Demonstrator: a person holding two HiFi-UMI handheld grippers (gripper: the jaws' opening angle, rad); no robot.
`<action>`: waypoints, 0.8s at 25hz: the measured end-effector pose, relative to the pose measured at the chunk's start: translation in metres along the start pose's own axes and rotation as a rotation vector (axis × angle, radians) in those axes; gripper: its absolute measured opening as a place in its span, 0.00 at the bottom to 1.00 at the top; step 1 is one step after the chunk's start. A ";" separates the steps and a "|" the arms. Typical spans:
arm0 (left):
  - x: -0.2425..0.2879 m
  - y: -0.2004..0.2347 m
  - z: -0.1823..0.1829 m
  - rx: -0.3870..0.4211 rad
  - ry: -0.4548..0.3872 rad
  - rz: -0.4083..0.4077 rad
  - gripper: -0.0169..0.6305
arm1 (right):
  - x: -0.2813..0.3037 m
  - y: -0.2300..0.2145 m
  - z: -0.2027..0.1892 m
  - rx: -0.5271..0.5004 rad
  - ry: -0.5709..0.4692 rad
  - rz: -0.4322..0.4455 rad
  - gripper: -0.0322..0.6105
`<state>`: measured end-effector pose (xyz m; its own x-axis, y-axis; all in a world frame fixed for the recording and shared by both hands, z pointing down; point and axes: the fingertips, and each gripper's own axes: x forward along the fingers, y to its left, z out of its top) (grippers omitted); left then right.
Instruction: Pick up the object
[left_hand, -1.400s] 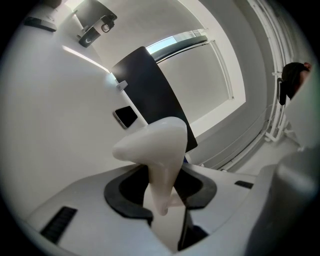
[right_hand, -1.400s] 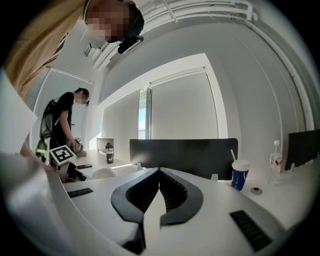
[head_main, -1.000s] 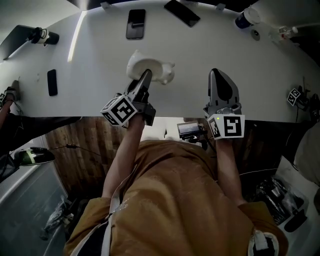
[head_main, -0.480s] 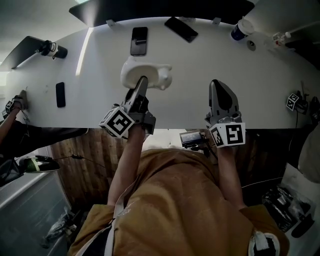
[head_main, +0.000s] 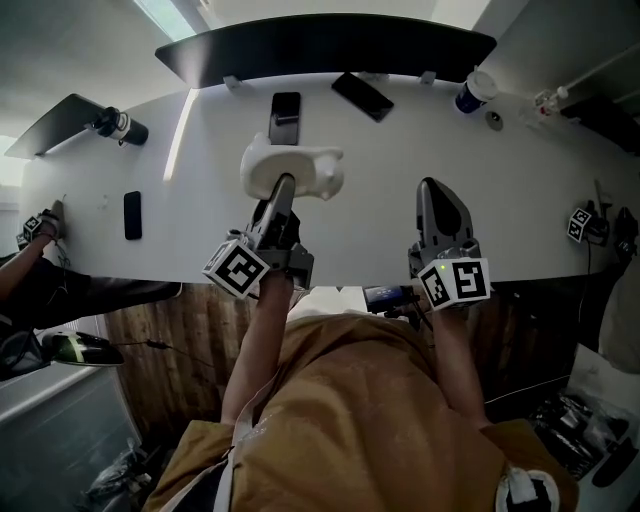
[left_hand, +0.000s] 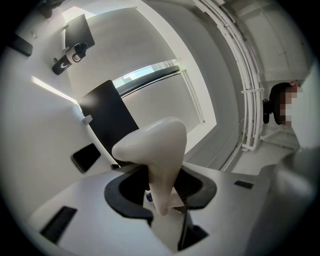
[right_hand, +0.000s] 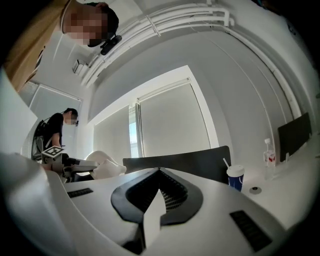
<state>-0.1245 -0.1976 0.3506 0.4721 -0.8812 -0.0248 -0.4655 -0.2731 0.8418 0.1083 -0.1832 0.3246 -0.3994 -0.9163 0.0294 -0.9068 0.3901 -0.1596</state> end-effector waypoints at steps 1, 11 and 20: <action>0.001 -0.003 0.002 0.005 -0.005 -0.010 0.25 | 0.001 0.000 0.002 0.004 -0.004 -0.002 0.06; 0.008 -0.030 0.028 0.041 -0.052 -0.099 0.25 | 0.001 0.002 0.014 -0.073 -0.010 -0.039 0.06; 0.008 -0.048 0.039 0.051 -0.082 -0.151 0.25 | 0.002 -0.001 0.033 -0.050 -0.052 -0.062 0.06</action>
<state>-0.1278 -0.2067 0.2890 0.4779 -0.8566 -0.1945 -0.4324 -0.4221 0.7968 0.1127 -0.1879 0.2921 -0.3359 -0.9418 -0.0137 -0.9357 0.3353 -0.1098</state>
